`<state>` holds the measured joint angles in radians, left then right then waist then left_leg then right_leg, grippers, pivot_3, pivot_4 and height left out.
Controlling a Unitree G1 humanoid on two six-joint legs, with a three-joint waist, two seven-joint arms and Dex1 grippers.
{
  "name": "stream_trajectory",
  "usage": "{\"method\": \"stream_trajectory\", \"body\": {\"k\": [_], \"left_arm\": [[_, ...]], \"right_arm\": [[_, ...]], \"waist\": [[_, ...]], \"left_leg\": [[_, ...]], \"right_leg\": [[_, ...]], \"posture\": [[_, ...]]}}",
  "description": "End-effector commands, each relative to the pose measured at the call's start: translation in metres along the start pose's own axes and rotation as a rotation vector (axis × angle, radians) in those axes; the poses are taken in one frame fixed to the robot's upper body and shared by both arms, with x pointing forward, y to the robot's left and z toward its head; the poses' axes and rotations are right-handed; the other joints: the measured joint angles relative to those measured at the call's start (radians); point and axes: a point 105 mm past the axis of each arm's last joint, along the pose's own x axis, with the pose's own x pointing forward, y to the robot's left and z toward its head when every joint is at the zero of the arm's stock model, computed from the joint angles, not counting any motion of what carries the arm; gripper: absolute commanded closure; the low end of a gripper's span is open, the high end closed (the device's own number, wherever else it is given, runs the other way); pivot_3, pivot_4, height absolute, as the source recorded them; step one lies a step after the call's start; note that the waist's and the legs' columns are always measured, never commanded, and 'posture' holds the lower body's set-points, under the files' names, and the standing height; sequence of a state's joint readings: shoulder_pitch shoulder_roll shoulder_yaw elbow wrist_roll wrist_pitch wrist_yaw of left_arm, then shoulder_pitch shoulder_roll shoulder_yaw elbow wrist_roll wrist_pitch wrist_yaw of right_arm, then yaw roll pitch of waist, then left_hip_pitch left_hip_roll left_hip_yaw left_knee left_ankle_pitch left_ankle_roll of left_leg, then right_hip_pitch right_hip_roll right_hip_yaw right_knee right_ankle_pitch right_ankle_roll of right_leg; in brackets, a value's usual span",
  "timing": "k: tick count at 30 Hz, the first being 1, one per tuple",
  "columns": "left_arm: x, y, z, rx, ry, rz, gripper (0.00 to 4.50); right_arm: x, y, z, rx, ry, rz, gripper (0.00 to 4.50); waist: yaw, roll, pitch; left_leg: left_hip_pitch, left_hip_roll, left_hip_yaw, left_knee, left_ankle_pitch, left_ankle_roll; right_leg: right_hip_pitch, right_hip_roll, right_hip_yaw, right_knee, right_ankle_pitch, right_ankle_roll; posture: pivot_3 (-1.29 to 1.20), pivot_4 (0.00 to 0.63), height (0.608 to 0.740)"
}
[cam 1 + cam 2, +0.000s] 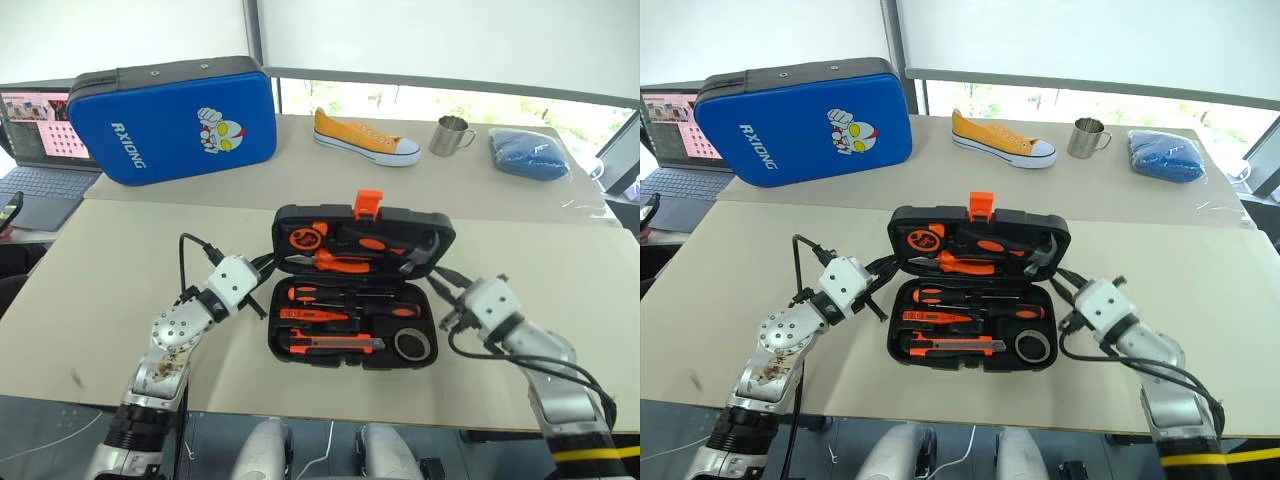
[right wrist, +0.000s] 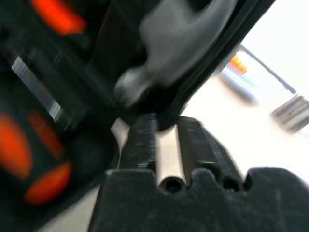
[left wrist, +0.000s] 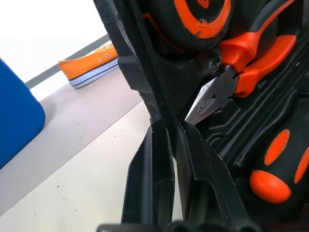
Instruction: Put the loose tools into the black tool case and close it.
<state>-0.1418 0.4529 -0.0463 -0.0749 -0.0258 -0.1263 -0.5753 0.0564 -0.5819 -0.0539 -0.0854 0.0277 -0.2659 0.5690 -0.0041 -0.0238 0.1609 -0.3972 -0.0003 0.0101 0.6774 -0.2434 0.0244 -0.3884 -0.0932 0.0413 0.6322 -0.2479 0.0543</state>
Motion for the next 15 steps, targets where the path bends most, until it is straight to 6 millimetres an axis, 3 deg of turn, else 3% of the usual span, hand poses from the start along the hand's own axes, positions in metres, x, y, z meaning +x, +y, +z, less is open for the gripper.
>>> {"method": "stream_trajectory", "body": {"k": [1, 6, 7, 9, 11, 15], "left_arm": [[-0.014, 0.008, 0.0, -0.001, 0.027, 0.038, 2.79], [-0.038, 0.027, 0.009, -0.034, 0.065, 0.095, 1.08], [-0.042, 0.031, 0.007, -0.077, 0.088, 0.102, 0.85], [-0.043, 0.037, 0.005, -0.164, 0.12, 0.105, 0.07], [-0.035, 0.044, 0.009, -0.286, 0.123, 0.1, 0.07], [-0.002, 0.053, 0.014, -0.723, 0.232, -0.018, 0.07]], "right_arm": [[-0.021, 0.006, 0.015, -0.044, -0.01, 0.082, 1.87], [-0.054, -0.015, 0.026, 0.067, 0.049, 0.093, 0.22], [-0.056, -0.021, 0.028, 0.195, 0.065, 0.071, 0.0], [-0.055, -0.026, 0.032, 0.414, 0.081, 0.064, 0.0], [-0.047, -0.03, 0.036, 0.536, 0.093, 0.083, 0.0], [-0.014, -0.042, 0.04, 0.72, 0.177, 0.148, 0.0]], "waist": [[-0.006, 0.0, 0.0], [-0.008, 0.0, 0.0], [-0.007, 0.0, 0.0], [-0.008, 0.0, 0.0], [-0.008, 0.0, 0.0], [-0.007, -0.002, 0.003]], "left_leg": [[0.0, 0.0, 0.0, 0.0, 0.0, 0.0], [-0.001, 0.002, 0.0, 0.0, 0.0, 0.0], [-0.001, 0.003, 0.0, 0.0, 0.0, 0.0], [-0.001, 0.004, 0.0, 0.001, 0.0, 0.0], [-0.001, 0.005, 0.0, 0.001, 0.0, 0.0], [-0.003, 0.005, -0.001, 0.004, 0.001, 0.001]], "right_leg": [[0.0, 0.0, 0.0, 0.0, 0.0, 0.0], [0.0, 0.0, 0.0, -0.001, 0.0, 0.0], [0.0, 0.0, 0.0, -0.001, 0.0, 0.0], [0.0, 0.0, 0.0, -0.001, 0.0, 0.0], [0.001, 0.001, 0.0, -0.001, 0.0, -0.001], [0.0, 0.002, -0.002, 0.001, 0.001, -0.001]], "posture": [[0.0, 0.15, 0.739], [0.0, 0.15, 0.739], [0.0, 0.15, 0.739], [0.0, 0.15, 0.739], [0.0, 0.15, 0.739], [0.0, 0.15, 0.739]]}}
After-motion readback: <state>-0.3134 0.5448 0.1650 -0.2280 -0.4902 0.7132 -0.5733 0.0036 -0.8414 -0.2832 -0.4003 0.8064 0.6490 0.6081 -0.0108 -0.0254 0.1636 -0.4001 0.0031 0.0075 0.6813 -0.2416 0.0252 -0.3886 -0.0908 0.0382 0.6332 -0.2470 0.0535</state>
